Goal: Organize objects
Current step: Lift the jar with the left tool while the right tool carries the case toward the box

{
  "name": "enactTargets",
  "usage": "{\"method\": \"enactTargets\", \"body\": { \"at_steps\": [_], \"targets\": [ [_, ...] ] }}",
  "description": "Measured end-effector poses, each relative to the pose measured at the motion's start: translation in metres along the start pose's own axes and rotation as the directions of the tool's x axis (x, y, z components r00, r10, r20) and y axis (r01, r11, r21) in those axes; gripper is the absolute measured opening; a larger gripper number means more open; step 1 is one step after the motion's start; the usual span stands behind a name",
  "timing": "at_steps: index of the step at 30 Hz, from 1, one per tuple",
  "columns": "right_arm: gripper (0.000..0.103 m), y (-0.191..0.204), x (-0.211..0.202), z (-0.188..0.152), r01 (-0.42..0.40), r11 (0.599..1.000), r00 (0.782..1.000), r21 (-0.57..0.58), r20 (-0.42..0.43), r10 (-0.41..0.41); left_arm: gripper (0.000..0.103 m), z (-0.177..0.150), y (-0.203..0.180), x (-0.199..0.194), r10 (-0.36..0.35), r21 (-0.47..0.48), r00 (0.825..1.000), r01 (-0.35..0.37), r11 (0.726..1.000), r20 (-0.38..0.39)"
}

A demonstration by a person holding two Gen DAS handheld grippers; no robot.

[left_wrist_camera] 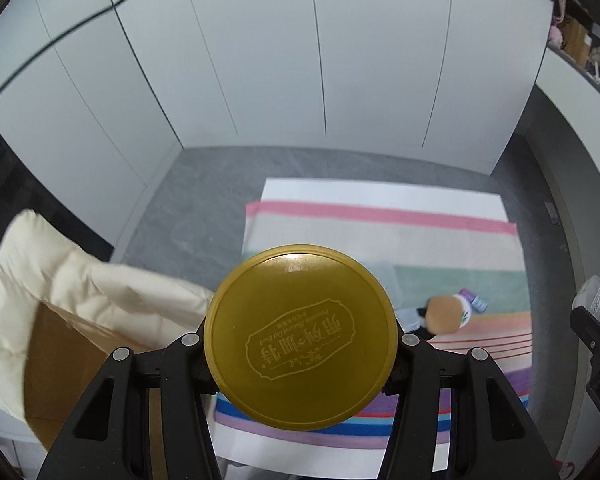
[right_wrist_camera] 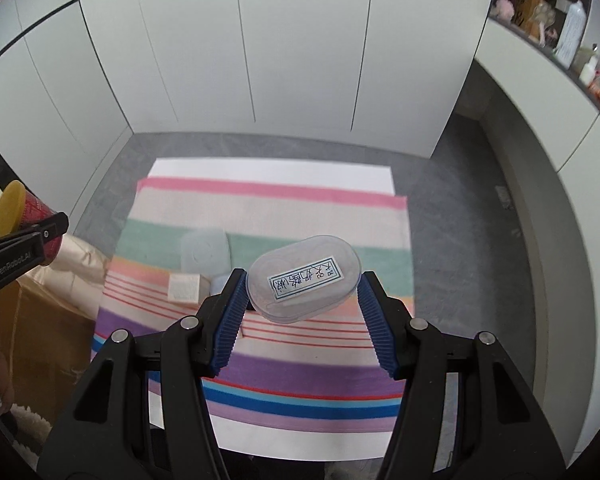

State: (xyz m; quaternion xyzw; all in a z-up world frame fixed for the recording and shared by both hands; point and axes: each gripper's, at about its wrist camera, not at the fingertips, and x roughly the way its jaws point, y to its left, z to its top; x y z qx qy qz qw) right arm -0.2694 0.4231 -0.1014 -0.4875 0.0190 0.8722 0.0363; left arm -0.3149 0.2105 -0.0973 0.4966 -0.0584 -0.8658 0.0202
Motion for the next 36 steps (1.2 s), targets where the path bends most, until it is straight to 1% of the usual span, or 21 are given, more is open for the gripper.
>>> {"method": "enactTargets", "body": {
  "at_steps": [7,10,13,16,29,36],
  "targets": [
    [0.059,-0.006,-0.054,0.028,0.011,1.0,0.999,0.019,0.05,-0.012,0.055,0.023,-0.004,-0.049,-0.023,-0.004,0.999,0.023,1.0,0.031],
    [0.059,-0.011,-0.077,0.037,0.007,0.999,0.997,0.031,0.073,-0.009,0.055,0.027,-0.009,-0.069,-0.018,0.01,0.999,0.017,1.0,0.051],
    [0.059,-0.015,-0.095,0.045,0.012,0.999,0.995,0.037,0.094,-0.016,0.055,0.03,-0.013,-0.087,-0.028,0.019,0.997,0.027,0.999,0.07],
    [0.059,-0.017,-0.11,0.048,0.019,0.999,0.993,0.036,0.114,-0.023,0.055,0.03,-0.016,-0.098,-0.034,0.022,0.996,0.032,0.999,0.079],
    [0.059,-0.02,-0.118,0.038,0.007,0.999,0.994,0.044,0.11,-0.011,0.055,0.016,-0.017,-0.109,-0.045,0.022,0.997,0.044,0.999,0.059],
    [0.059,-0.02,-0.123,0.032,0.017,0.999,0.994,0.05,0.11,-0.023,0.055,0.008,-0.016,-0.124,-0.037,0.033,0.995,0.034,0.999,0.09]
  ]
}}
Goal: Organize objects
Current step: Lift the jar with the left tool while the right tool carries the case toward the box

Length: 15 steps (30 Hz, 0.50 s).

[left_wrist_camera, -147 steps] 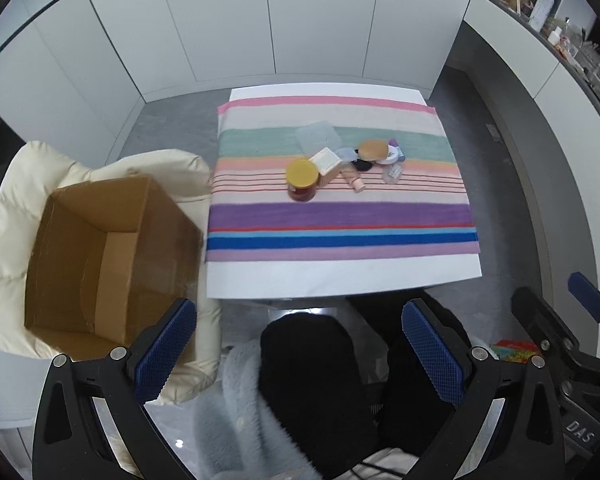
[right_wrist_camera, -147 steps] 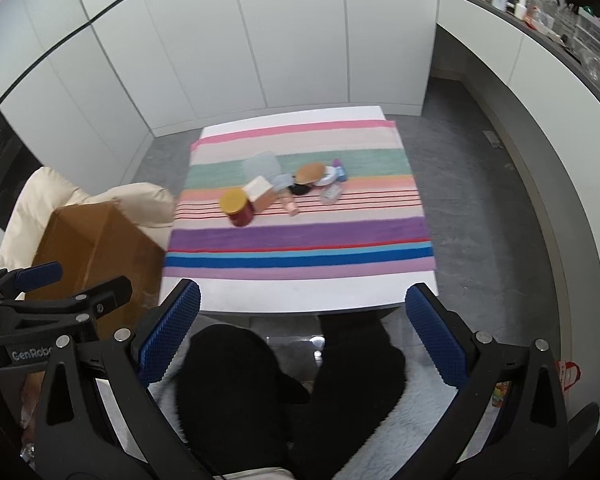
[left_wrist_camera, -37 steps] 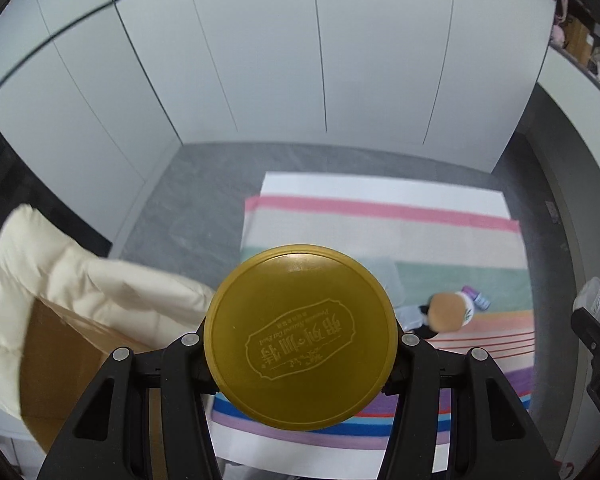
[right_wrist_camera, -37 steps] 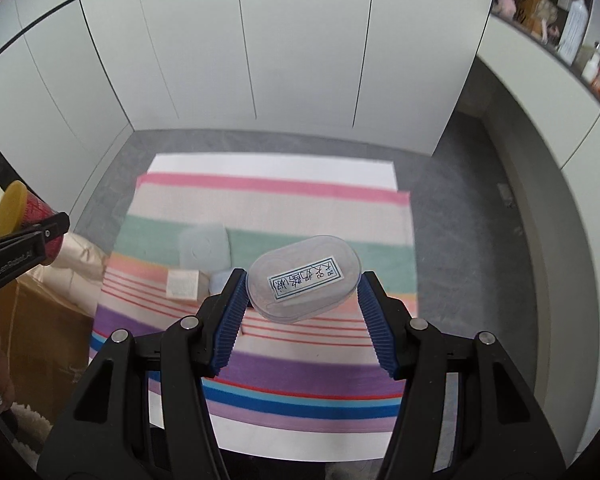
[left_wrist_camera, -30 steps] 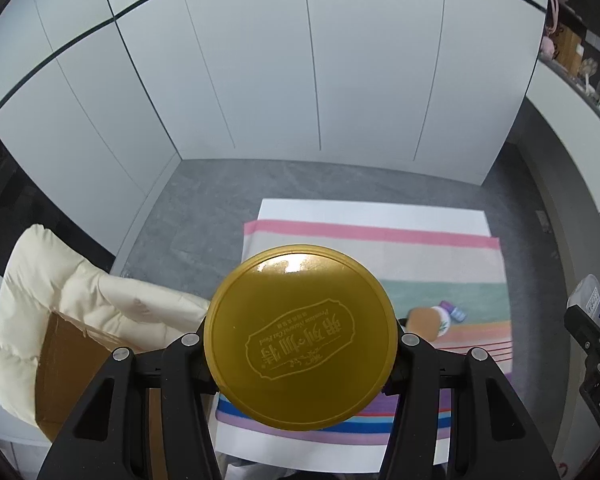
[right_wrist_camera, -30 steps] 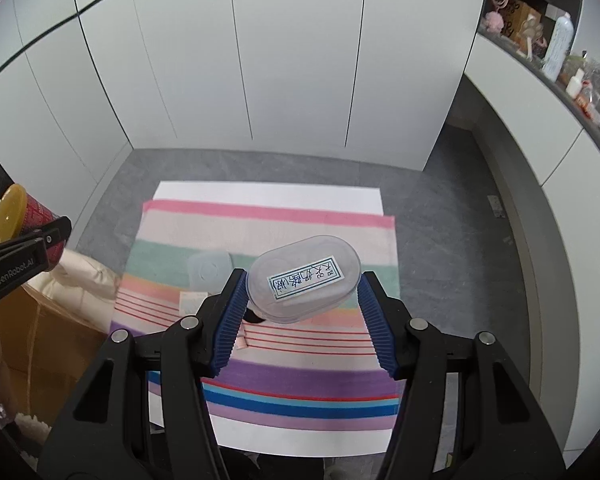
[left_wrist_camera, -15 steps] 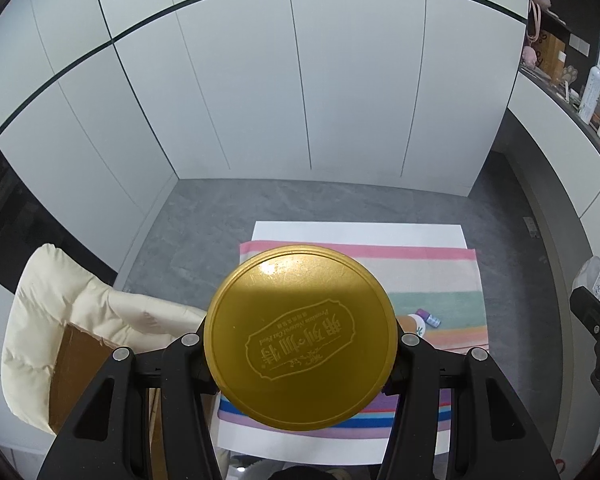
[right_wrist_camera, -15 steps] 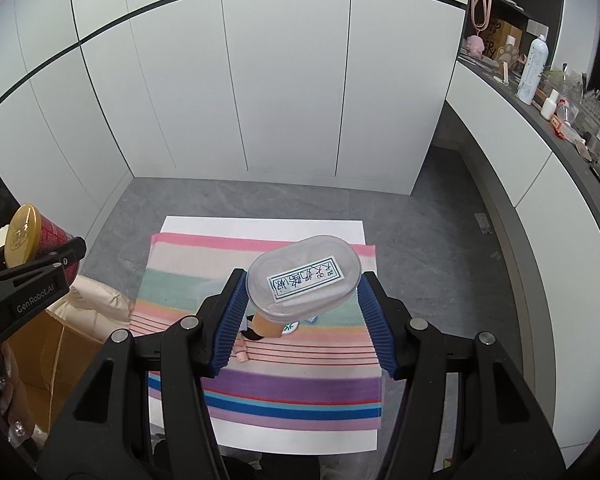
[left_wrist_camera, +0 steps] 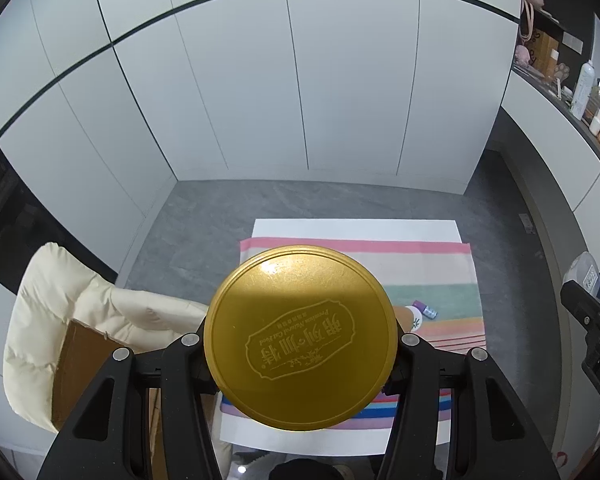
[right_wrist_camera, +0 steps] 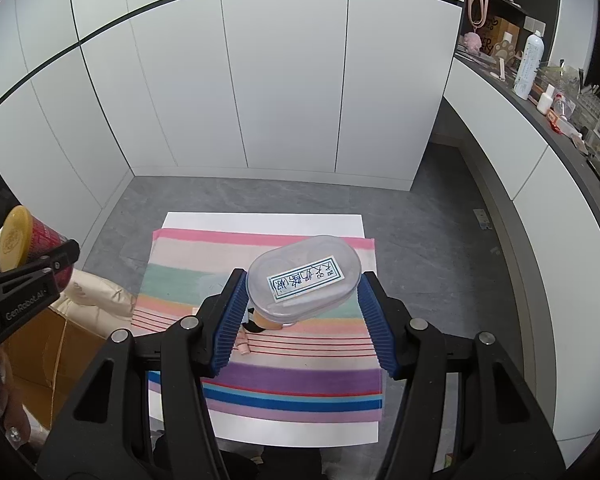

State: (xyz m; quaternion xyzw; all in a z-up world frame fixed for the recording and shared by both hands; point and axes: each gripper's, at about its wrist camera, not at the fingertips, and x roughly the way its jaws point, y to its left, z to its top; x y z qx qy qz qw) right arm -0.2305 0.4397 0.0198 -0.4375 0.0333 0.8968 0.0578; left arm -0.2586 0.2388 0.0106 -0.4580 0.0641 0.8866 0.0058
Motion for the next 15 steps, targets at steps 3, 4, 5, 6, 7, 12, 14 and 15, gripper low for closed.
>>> {"method": "enactTargets", "body": {
  "at_steps": [3,4,5,6,7,12,14,15],
  "targets": [
    [0.059,0.0,-0.004,-0.006,-0.006,1.0,1.0,0.008,-0.003,0.006,0.055,-0.006,0.002,-0.007,-0.015,-0.003,1.0,0.015,1.0,0.001],
    [0.059,-0.001,-0.007,-0.008,-0.004,1.0,1.0,0.008,-0.002,0.004,0.055,-0.007,0.003,-0.008,-0.017,-0.005,1.0,0.017,1.0,0.001],
    [0.059,0.0,-0.009,-0.011,-0.001,1.0,1.0,0.007,-0.001,0.001,0.055,-0.01,0.004,-0.011,-0.019,-0.005,1.0,0.019,1.0,-0.001],
    [0.059,0.0,-0.011,-0.013,0.002,1.0,1.0,0.007,-0.001,-0.002,0.055,-0.012,0.005,-0.013,-0.022,-0.006,1.0,0.022,1.0,-0.002],
    [0.059,0.0,-0.014,-0.016,0.004,1.0,1.0,0.007,-0.001,-0.004,0.055,-0.015,0.006,-0.016,-0.026,-0.006,1.0,0.026,1.0,-0.003],
    [0.059,-0.001,-0.032,-0.037,0.004,1.0,1.0,0.019,0.007,-0.004,0.055,-0.036,0.012,-0.038,-0.03,-0.001,0.999,0.03,1.0,0.012],
    [0.059,-0.001,-0.041,-0.047,-0.015,1.0,1.0,0.027,0.01,0.014,0.055,-0.046,0.013,-0.047,-0.036,0.009,0.999,0.036,0.999,0.017],
    [0.059,-0.002,-0.043,-0.051,-0.022,0.999,1.0,0.029,0.011,0.022,0.055,-0.052,0.013,-0.052,-0.042,0.011,0.999,0.042,0.999,0.019]
  ]
}}
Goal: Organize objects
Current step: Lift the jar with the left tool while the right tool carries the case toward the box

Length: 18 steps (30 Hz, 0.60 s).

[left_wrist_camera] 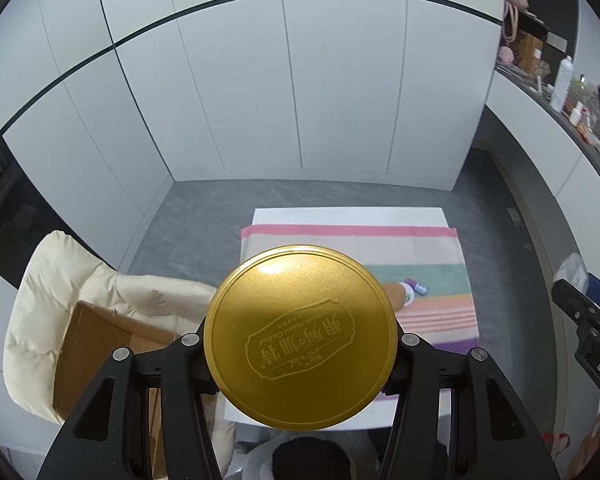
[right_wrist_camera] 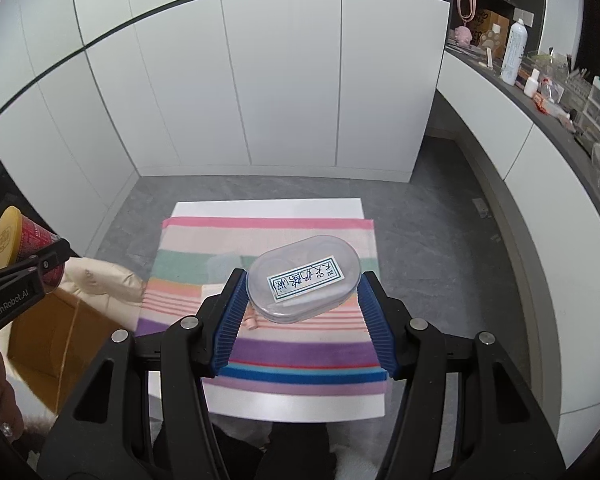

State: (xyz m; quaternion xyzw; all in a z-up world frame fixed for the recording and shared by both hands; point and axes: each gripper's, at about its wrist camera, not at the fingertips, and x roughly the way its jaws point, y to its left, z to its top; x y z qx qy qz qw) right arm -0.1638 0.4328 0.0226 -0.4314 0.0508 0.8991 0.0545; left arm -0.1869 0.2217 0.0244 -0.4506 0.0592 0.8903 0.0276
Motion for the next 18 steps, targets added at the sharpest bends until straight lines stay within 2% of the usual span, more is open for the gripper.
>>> {"method": "enactTargets", "body": {
  "at_steps": [9,15,18],
  "targets": [
    [0.059,0.006,-0.031,-0.051,-0.022,1.0,1.0,0.0,0.009,0.022,0.055,-0.052,0.002,-0.038,-0.055,0.017,0.998,0.055,0.998,0.002],
    [0.059,0.007,-0.04,-0.09,-0.055,0.998,0.998,0.018,-0.011,0.055,0.055,-0.084,0.001,-0.056,-0.025,0.053,0.999,0.023,0.998,0.035],
    [0.059,0.007,-0.042,-0.106,-0.06,0.998,0.998,0.022,-0.024,0.06,0.055,-0.1,0.0,-0.062,-0.033,0.065,0.999,0.032,0.997,0.029]
  ]
}}
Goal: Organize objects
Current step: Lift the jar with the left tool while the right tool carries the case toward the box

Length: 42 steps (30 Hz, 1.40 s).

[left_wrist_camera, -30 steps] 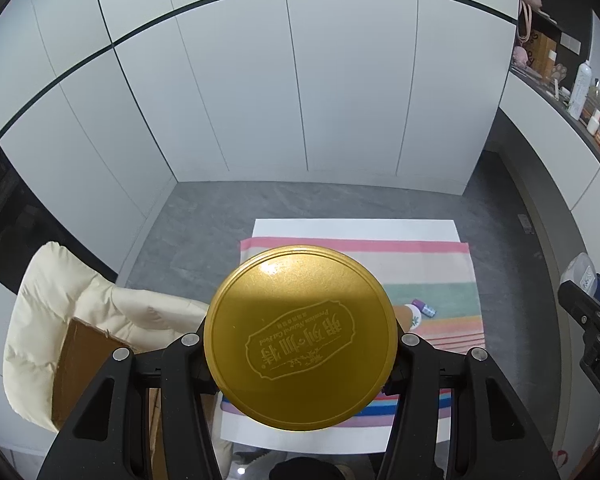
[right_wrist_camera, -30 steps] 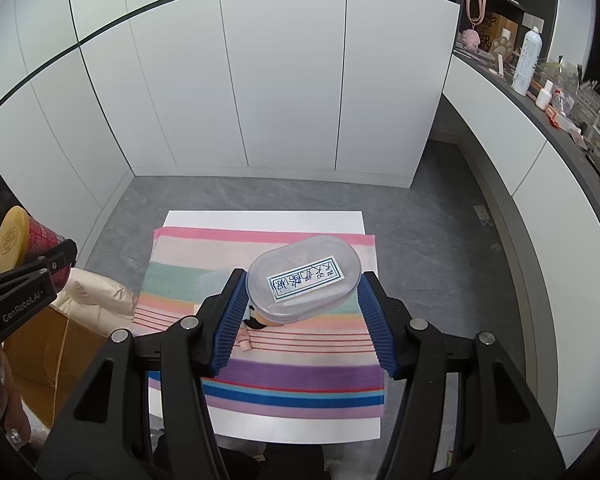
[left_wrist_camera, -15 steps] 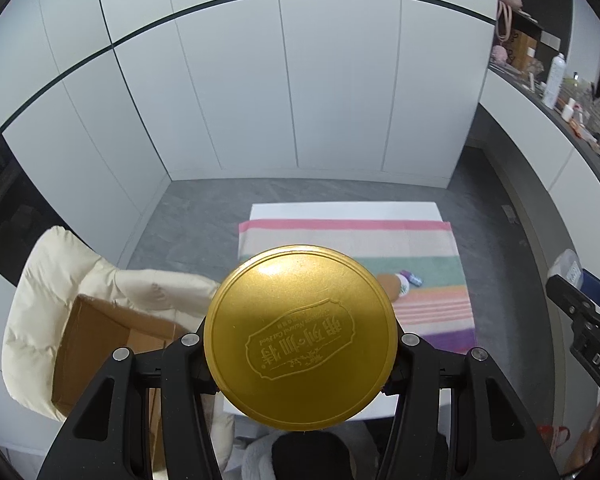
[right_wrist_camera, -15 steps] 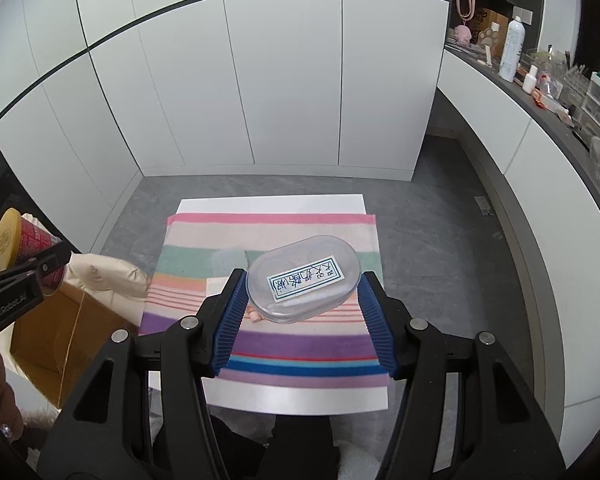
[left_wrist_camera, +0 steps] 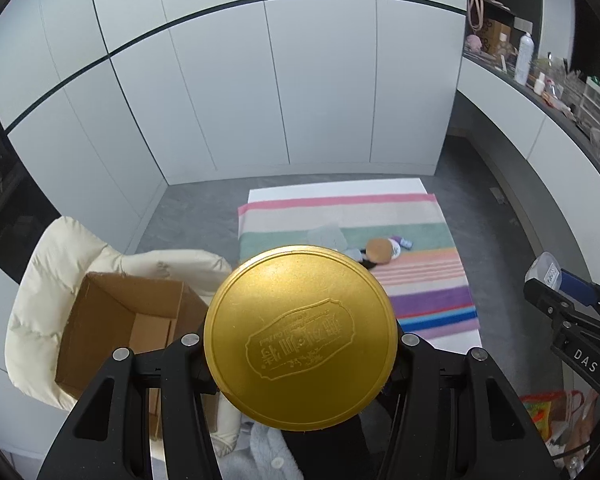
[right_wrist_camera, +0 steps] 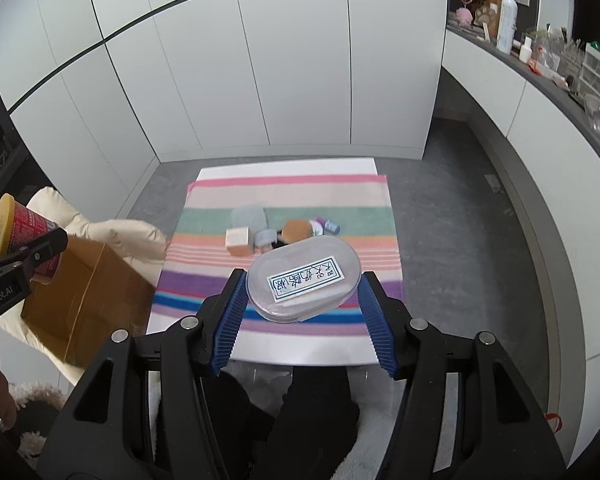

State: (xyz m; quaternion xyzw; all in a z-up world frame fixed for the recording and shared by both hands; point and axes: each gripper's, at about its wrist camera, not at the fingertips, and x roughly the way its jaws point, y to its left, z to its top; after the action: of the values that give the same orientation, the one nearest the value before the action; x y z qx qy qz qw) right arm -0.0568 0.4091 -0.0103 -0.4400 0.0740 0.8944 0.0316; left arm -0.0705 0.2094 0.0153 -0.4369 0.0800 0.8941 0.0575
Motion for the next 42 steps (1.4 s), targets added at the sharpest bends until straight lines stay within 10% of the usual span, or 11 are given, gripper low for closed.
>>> {"method": "enactTargets", "body": {
  "at_steps": [30,42],
  "targets": [
    [0.059,0.008,0.029,-0.1,-0.009,1.0,0.983,-0.025,-0.181,0.005,0.055,-0.103,0.057,0.04,0.0,-0.075,0.992,-0.01,0.997,-0.125],
    [0.059,0.125,0.049,-0.087,-0.145,0.962,0.977,-0.233,-0.185,0.103,0.055,-0.116,0.146,0.042,0.042,-0.267,0.99,-0.076,0.961,-0.131]
  ]
}}
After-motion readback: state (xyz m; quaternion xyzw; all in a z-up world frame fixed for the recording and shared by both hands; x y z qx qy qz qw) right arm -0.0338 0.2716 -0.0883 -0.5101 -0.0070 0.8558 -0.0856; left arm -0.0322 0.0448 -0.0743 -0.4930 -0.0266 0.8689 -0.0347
